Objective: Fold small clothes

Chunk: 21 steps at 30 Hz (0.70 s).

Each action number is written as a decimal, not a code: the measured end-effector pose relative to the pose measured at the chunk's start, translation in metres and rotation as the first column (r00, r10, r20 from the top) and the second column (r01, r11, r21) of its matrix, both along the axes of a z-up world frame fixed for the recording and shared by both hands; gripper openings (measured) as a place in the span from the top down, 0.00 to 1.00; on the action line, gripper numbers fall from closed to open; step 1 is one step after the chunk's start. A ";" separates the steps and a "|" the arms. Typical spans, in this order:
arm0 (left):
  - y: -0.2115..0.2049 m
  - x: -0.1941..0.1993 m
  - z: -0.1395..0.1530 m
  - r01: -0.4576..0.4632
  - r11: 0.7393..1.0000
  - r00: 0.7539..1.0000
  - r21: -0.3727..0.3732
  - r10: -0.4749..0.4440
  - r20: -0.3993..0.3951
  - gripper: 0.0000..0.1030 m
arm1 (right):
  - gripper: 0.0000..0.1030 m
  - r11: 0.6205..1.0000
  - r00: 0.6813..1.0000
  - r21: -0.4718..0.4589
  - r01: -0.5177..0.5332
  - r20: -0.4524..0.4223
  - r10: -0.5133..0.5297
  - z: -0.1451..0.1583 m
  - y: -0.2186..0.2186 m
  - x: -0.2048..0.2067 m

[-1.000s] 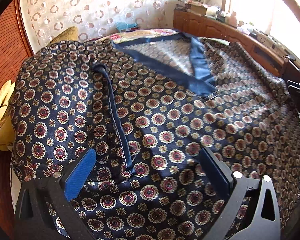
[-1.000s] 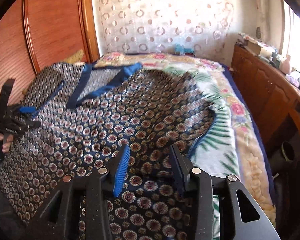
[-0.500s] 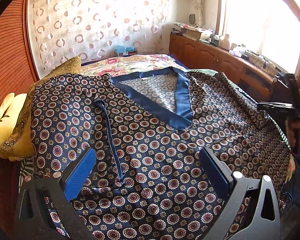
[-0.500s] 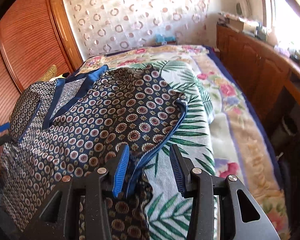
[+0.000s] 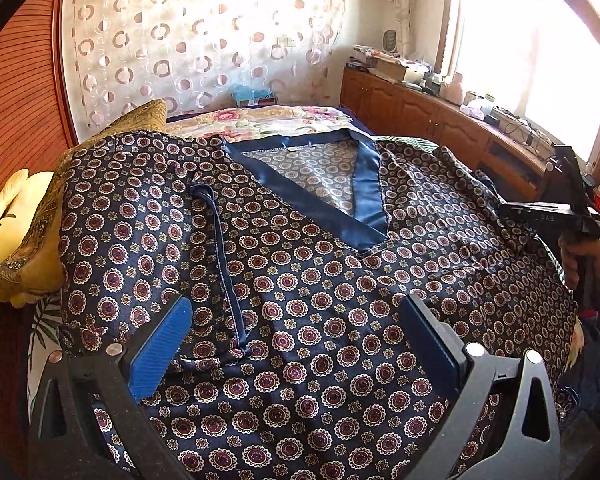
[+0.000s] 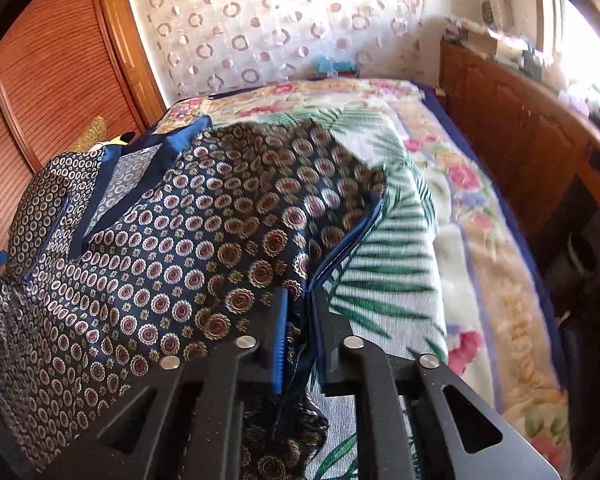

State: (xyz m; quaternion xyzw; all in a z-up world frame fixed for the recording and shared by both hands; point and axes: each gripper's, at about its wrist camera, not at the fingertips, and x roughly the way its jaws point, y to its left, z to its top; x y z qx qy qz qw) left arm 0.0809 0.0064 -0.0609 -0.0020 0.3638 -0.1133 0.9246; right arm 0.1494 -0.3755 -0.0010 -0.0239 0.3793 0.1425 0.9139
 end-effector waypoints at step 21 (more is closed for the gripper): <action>0.009 -0.006 0.004 -0.022 1.000 1.000 -0.022 0.023 0.020 0.00 | 0.91 0.973 0.967 -0.043 -0.228 0.110 0.231 0.019 0.086 -0.034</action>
